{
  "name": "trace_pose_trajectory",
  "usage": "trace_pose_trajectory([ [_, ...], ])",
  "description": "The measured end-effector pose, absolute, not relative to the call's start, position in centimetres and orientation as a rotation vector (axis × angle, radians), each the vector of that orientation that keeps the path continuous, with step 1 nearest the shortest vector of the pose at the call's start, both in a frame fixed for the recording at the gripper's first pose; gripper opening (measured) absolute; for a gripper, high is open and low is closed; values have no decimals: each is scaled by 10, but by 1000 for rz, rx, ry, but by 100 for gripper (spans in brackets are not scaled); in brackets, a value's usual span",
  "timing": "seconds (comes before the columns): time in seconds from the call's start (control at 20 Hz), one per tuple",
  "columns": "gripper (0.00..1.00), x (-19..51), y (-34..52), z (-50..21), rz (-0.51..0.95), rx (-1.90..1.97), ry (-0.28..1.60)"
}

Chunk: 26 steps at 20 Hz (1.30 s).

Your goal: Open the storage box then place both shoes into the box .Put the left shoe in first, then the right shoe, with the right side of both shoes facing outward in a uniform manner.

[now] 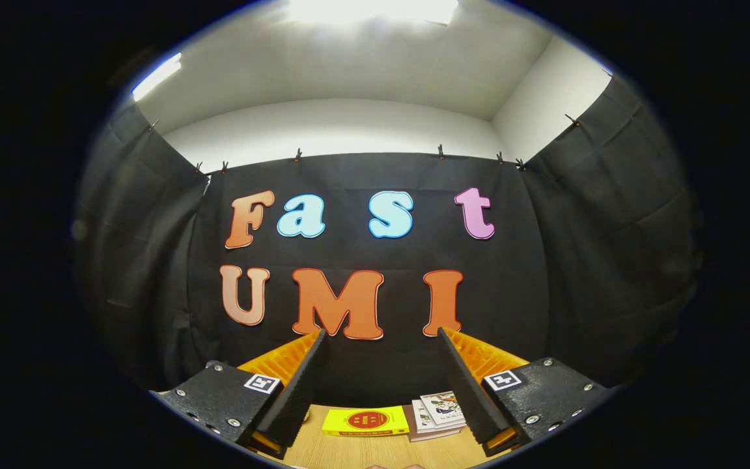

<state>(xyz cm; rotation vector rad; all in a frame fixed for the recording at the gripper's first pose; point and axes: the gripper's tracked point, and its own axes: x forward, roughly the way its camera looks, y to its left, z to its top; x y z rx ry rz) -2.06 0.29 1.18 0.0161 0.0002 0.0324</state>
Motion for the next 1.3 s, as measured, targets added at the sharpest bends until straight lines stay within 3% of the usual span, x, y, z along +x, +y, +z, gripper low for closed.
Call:
trace_pose_trajectory([
  [0.3, 98, -28, 25, 0, 85, 22, 43],
  [0.7, 98, -46, 78, -60, 213, 112, 236],
  [1.3, 97, -126, 227, -211, 568, 404, 844],
])
